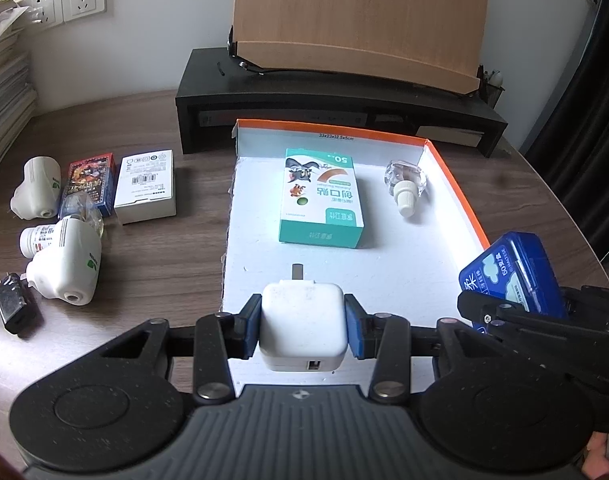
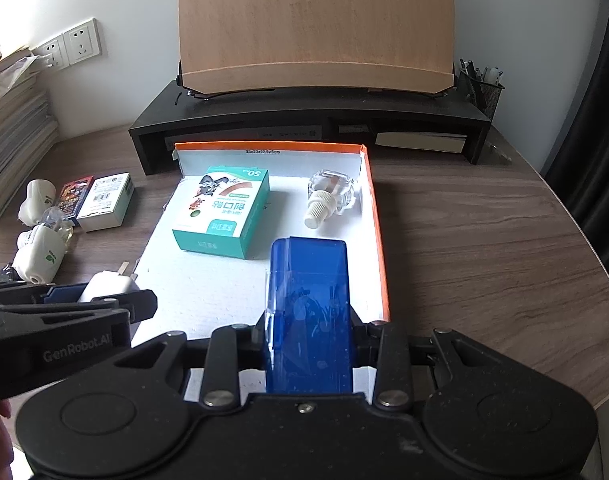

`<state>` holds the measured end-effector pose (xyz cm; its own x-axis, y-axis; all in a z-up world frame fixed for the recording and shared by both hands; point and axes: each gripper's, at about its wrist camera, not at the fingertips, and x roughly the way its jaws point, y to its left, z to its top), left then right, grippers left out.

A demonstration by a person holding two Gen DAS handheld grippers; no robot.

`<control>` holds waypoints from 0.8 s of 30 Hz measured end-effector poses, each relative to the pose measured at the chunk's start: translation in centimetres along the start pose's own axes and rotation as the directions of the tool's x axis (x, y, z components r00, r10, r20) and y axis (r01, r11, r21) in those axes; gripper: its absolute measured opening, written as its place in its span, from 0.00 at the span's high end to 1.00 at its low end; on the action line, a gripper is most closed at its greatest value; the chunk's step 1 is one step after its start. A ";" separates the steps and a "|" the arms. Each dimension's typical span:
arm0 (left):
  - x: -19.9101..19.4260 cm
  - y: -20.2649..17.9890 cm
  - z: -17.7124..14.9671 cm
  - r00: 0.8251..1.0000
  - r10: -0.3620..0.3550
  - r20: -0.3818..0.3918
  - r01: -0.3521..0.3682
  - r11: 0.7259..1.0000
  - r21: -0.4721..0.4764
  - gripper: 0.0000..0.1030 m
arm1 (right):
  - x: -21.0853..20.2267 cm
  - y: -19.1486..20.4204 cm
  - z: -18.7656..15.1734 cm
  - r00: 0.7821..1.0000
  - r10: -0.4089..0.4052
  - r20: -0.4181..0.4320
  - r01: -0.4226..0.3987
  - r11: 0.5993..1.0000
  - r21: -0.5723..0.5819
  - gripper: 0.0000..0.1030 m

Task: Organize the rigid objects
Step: 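Carry the white charger with left tool while right carries the blue case over the white box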

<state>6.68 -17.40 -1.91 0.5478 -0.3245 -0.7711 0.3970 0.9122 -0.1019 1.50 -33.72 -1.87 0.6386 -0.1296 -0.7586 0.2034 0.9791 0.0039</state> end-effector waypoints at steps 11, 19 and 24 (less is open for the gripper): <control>0.3 0.6 0.1 1.000 -0.003 -0.007 0.003 1.000 0.004 0.59 | 0.5 0.4 0.2 1.000 0.000 -0.011 0.000 1.000 0.001 0.61; 0.4 0.8 0.2 1.000 -0.005 -0.009 0.005 1.000 0.004 0.59 | 1.0 0.5 0.2 1.000 -0.003 -0.019 0.003 1.000 0.004 0.61; 0.5 0.9 0.2 1.000 -0.006 -0.009 0.006 1.000 0.006 0.59 | 1.3 0.8 0.3 1.000 0.000 -0.026 0.000 1.000 0.003 0.61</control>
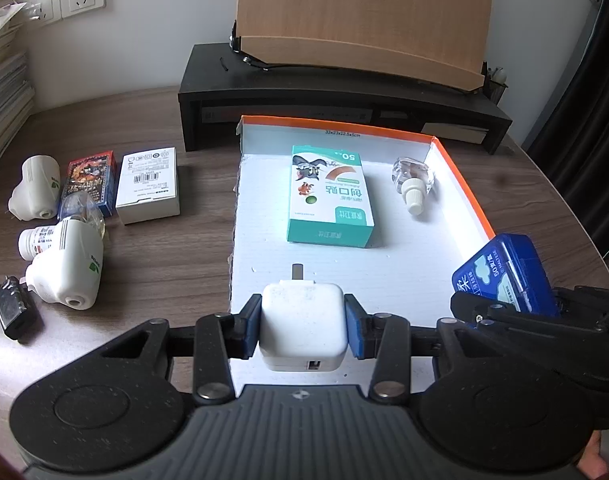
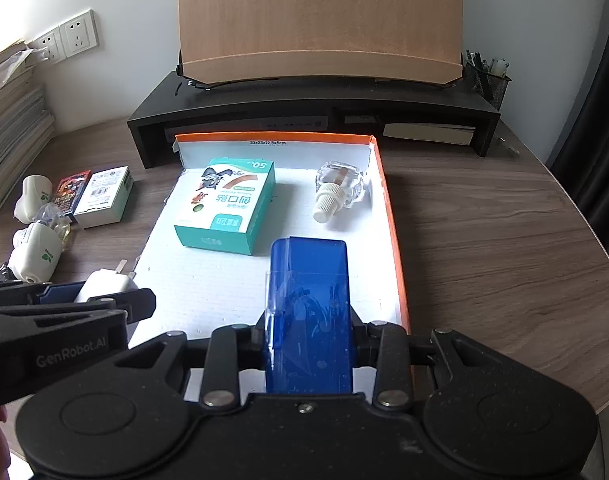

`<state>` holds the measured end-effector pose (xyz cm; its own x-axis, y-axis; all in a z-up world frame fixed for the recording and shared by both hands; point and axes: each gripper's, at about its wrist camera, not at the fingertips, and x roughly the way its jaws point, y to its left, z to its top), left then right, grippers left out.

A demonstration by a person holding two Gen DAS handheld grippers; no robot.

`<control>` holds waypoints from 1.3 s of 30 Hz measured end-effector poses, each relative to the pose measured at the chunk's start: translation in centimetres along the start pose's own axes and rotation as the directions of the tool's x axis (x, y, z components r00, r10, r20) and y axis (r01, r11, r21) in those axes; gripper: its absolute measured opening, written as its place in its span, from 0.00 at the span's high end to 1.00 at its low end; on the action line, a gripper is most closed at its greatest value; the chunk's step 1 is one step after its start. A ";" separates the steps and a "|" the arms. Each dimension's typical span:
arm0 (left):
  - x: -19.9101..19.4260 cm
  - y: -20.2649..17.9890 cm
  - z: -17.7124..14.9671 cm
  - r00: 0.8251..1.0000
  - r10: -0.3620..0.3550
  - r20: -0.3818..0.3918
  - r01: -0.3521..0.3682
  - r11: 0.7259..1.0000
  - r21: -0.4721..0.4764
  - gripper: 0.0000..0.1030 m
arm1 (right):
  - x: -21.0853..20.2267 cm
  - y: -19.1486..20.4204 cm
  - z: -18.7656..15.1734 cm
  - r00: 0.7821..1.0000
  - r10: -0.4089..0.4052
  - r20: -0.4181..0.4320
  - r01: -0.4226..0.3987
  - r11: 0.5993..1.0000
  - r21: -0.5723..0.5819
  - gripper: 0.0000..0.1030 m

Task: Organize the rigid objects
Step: 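Carry the white charger with left tool while right carries the blue case over the white box, then lower and release the white charger with left tool while right releases the blue case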

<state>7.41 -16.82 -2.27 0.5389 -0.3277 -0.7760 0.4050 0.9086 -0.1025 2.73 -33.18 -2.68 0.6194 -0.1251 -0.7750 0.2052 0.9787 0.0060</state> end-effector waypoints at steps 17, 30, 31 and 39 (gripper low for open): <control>0.4 -0.1 0.3 1.000 -0.002 -0.006 0.002 1.000 0.006 0.59 | 0.6 -0.7 0.1 1.000 -0.012 -0.012 0.012 1.000 0.008 0.61; 0.8 -0.7 0.4 1.000 -0.010 -0.012 0.010 1.000 0.020 0.59 | 1.0 -1.4 0.3 1.000 -0.020 -0.021 0.021 1.000 0.011 0.61; 0.9 -0.7 0.5 1.000 -0.011 -0.014 0.011 1.000 0.022 0.59 | 1.0 -1.5 0.3 1.000 -0.019 -0.022 0.019 1.000 0.012 0.61; 1.2 -0.9 0.6 1.000 -0.013 -0.019 0.013 1.000 0.027 0.59 | 1.4 -1.6 0.4 1.000 -0.013 -0.028 0.013 1.000 0.007 0.61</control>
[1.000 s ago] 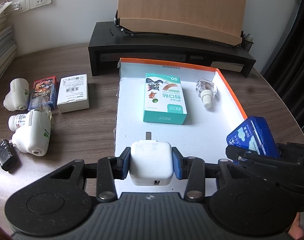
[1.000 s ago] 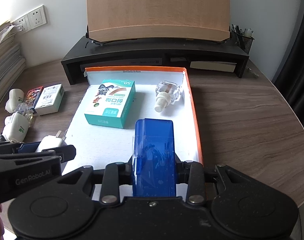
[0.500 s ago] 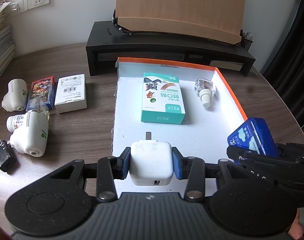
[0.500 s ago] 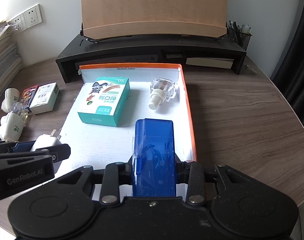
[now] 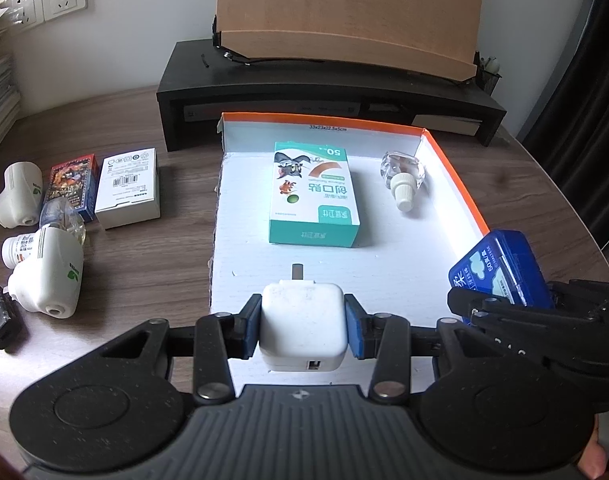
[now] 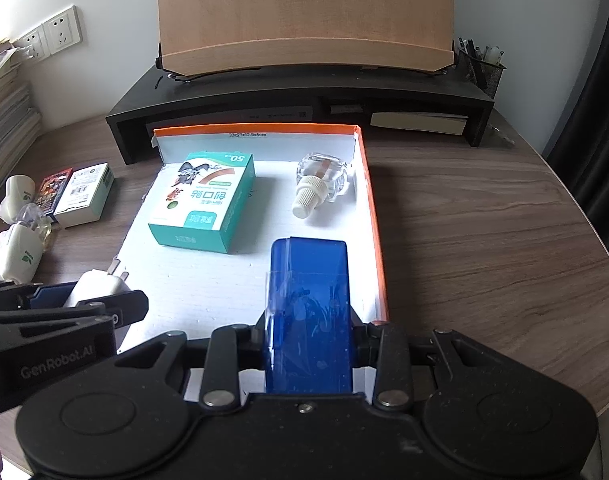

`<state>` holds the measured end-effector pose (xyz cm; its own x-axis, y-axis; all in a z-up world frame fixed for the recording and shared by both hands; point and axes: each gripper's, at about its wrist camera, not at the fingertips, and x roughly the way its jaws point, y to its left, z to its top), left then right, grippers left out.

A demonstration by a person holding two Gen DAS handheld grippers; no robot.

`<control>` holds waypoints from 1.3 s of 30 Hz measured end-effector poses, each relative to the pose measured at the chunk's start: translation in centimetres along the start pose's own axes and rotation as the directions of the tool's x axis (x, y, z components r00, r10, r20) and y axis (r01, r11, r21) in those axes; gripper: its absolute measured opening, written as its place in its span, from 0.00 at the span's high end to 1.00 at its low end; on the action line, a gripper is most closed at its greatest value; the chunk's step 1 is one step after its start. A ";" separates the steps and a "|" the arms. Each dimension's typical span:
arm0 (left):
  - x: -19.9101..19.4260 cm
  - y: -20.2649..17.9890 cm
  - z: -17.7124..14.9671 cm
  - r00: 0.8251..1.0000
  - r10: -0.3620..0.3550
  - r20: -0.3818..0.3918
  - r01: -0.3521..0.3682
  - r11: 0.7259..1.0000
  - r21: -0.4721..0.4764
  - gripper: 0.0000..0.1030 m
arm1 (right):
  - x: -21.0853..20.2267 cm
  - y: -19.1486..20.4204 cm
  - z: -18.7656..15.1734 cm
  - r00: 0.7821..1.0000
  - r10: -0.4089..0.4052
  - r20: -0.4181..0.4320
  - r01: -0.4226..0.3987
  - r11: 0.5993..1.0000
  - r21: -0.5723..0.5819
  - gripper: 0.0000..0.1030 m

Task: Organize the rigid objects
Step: 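Lower and release the white charger with left tool while right releases the blue case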

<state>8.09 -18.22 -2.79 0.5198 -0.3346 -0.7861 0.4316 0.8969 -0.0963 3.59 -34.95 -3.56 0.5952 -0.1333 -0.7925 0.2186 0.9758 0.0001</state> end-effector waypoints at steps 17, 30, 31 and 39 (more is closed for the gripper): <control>1.2 -0.3 0.7 1.000 -0.013 -0.011 0.013 1.000 0.001 0.59 | 0.8 -0.2 0.9 1.000 -0.001 0.002 0.001 1.000 -0.003 0.60; 2.1 -1.8 1.0 0.997 -0.070 -0.014 0.070 0.997 0.031 0.58 | -1.4 -1.6 1.9 0.994 -0.043 0.103 0.040 0.999 0.028 0.45; 2.0 -2.0 1.0 0.997 -0.077 -0.009 0.077 0.996 0.036 0.57 | -1.5 -1.6 1.9 0.994 -0.044 0.104 0.041 0.999 0.031 0.44; 0.5 -2.0 1.0 0.997 -0.071 0.034 0.069 0.997 0.045 0.40 | -2.9 -1.6 1.6 0.987 -0.071 0.143 0.064 0.996 0.056 0.41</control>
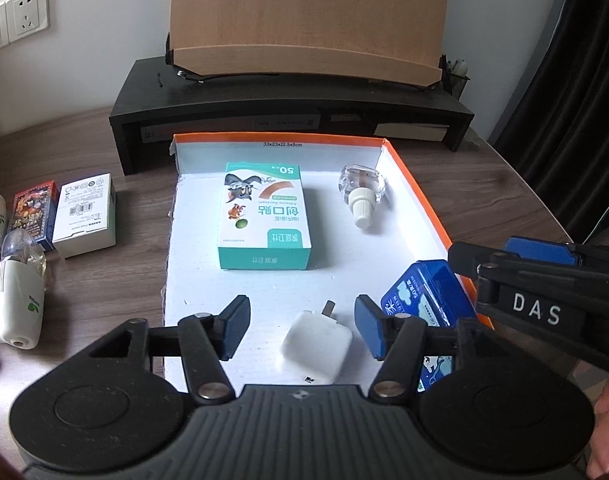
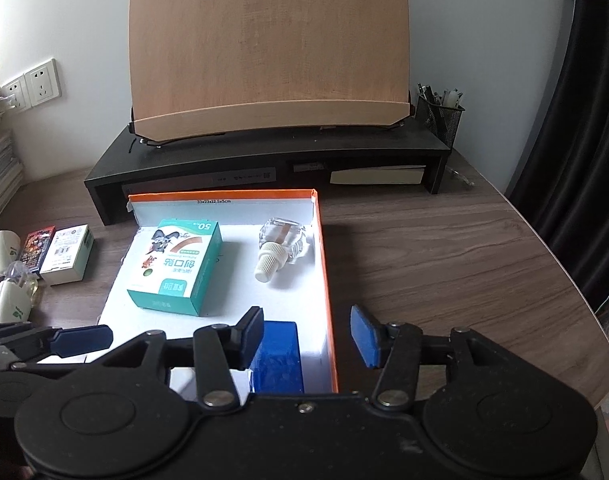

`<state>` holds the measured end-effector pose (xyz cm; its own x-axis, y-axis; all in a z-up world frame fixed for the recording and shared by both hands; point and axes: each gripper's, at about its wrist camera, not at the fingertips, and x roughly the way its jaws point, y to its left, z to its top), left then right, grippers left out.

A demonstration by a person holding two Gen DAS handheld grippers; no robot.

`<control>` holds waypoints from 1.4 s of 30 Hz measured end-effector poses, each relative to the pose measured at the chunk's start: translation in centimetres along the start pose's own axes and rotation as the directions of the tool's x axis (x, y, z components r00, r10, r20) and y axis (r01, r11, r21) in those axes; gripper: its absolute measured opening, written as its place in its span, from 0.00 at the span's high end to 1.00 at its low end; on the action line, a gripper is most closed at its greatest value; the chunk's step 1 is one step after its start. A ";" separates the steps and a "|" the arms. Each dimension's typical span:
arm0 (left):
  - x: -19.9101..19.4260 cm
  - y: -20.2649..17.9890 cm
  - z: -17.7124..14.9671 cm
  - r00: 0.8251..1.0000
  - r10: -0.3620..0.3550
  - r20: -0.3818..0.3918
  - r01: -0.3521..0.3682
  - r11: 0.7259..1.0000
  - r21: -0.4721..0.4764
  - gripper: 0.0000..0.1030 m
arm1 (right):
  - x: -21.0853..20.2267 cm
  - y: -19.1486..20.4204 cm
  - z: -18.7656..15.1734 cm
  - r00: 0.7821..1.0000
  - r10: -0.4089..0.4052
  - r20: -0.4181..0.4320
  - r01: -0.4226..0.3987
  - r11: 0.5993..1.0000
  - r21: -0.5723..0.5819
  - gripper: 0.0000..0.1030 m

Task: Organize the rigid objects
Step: 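Lower and release the white charger with left tool while right releases the blue case, then withdraw both tools from the white box toward the black charger plug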

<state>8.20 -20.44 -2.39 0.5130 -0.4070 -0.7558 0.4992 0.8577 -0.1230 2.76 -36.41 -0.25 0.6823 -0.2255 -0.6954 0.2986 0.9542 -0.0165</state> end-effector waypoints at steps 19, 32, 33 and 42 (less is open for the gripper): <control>-5.3 7.4 -1.4 0.982 0.188 0.029 -0.183 0.975 -0.127 0.27 | -2.2 6.8 -0.5 0.990 0.140 0.008 -0.139 0.987 -0.078 0.31; -7.9 12.2 -2.6 0.959 0.284 0.018 -0.274 0.937 -0.219 0.27 | -2.5 11.7 -0.9 0.973 0.229 -0.020 -0.229 0.963 -0.145 0.31; -8.1 12.6 -2.7 0.957 0.288 0.018 -0.277 0.934 -0.224 0.27 | -2.5 12.0 -0.9 0.973 0.232 -0.021 -0.232 0.961 -0.150 0.31; -9.0 14.4 -3.3 0.950 0.312 0.015 -0.298 0.920 -0.255 0.27 | -2.7 14.3 -1.1 0.966 0.257 -0.036 -0.259 0.948 -0.183 0.31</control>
<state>8.47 -3.42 0.53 0.6534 -0.1236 -0.7469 0.1284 0.9904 -0.0516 4.41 -21.96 0.59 0.7115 0.0347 -0.7018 -0.0157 0.9993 0.0335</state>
